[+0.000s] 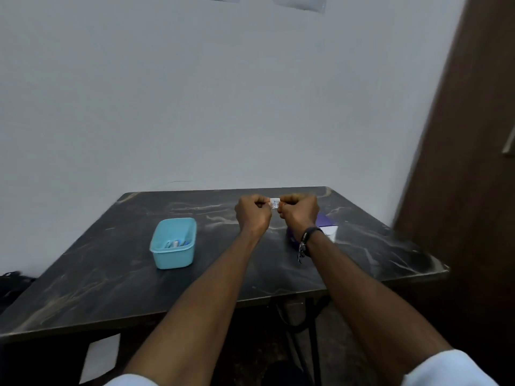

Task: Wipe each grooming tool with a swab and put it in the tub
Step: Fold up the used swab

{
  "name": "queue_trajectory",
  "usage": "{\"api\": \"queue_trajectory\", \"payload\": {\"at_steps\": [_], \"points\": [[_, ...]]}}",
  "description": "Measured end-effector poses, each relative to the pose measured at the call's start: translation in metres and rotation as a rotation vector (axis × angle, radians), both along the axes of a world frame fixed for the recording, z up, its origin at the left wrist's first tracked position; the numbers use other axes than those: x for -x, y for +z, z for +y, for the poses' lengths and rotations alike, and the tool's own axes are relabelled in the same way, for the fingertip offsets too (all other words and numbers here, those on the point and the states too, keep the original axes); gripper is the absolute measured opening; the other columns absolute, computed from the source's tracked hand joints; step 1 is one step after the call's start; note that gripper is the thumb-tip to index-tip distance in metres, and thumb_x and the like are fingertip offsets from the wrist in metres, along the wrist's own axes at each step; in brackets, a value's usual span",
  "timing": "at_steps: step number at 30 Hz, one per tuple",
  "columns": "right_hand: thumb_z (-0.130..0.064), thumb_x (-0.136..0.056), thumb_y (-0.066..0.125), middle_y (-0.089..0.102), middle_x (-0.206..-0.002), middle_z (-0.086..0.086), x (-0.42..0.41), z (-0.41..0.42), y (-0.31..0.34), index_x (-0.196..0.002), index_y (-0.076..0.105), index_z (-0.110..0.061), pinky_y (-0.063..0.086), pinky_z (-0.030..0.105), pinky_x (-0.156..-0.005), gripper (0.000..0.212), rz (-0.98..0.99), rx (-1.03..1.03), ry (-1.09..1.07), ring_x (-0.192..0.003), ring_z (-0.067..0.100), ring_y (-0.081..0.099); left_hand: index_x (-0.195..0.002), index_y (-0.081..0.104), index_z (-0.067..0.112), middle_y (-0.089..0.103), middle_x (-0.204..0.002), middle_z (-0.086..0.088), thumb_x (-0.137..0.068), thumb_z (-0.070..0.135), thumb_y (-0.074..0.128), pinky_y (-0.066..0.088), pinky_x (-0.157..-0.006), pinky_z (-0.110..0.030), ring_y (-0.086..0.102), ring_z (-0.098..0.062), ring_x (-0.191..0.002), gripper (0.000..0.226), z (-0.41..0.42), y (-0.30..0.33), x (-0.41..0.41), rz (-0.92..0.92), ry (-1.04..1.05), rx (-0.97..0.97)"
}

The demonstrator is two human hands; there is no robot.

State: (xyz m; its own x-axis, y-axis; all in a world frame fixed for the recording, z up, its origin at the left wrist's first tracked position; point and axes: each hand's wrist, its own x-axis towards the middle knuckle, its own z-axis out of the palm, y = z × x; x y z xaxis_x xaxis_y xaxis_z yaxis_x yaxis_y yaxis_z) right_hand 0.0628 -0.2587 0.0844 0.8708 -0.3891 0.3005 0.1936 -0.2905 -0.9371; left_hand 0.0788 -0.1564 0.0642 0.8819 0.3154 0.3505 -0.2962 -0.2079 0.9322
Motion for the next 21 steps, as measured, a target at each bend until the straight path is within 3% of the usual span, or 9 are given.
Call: {"api": "queue_trajectory", "payload": {"at_steps": [4,13,21], "points": [[0.004,-0.071,0.068,0.073,-0.073,0.005,0.023,-0.071,0.003,-0.062,0.067,-0.023,0.060,0.043,-0.074,0.028,0.000,-0.020,-0.142,-0.075,0.023,0.072,-0.065,0.069,0.023,0.072,-0.072,-0.006,-0.077,0.000,0.069,0.061,-0.070,-0.044,0.071,-0.025,-0.070,0.025,-0.076,0.004,0.008,0.012,-0.137,0.013],[0.002,-0.071,0.073,0.074,-0.078,0.004,0.119,-0.242,0.002,-0.079,0.077,-0.014,0.061,0.038,-0.074,0.019,0.051,0.034,-0.540,-0.076,0.020,0.071,-0.075,0.073,0.014,0.073,-0.075,-0.008,-0.077,0.003,0.071,0.060,-0.070,-0.043,0.071,-0.026,-0.071,0.011,-0.264,-0.001,0.071,0.023,-0.512,-0.018],[-0.007,-0.073,0.076,0.073,-0.075,0.001,0.156,-0.318,-0.037,-0.080,0.077,-0.017,0.059,0.032,-0.074,0.013,0.112,0.027,-0.684,-0.076,0.018,0.071,-0.077,0.075,0.012,0.074,-0.075,-0.006,-0.078,0.002,0.071,0.060,-0.069,-0.042,0.071,-0.023,-0.069,0.011,-0.356,-0.037,0.099,0.087,-0.617,-0.071]]}}
